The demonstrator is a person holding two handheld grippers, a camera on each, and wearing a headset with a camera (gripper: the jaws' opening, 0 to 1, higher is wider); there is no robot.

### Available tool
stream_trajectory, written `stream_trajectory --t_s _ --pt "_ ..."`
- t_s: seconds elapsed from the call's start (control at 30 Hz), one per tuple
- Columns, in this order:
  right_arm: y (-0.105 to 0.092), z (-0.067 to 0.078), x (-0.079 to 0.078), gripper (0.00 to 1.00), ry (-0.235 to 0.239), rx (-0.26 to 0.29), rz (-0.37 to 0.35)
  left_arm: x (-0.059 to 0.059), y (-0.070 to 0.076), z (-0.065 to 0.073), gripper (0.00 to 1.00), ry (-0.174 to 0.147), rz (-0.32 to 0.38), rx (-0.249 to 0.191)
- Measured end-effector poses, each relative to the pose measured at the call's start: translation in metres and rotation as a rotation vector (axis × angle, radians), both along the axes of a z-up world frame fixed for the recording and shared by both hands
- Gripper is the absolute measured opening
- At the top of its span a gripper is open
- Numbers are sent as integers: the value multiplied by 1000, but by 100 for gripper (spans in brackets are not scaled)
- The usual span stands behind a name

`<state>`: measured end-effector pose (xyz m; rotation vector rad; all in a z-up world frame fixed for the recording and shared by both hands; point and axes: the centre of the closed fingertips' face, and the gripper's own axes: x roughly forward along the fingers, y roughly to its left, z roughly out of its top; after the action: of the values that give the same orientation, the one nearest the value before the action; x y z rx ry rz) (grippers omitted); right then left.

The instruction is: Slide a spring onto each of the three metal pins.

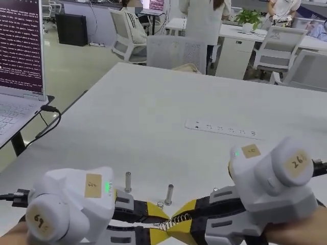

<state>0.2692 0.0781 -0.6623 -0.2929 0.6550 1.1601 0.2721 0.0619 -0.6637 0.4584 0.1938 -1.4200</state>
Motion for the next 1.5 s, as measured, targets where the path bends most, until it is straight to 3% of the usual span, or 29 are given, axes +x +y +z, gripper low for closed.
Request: stream_trajectory --t_s 1.0,1.5 --pt "-2 -3 -1 8 -4 -103 37 0 1 -4 6 30 19 -10" --pt "-1 0 -2 8 -1 -107 42 -1 2 -4 3 -7 -2 3"
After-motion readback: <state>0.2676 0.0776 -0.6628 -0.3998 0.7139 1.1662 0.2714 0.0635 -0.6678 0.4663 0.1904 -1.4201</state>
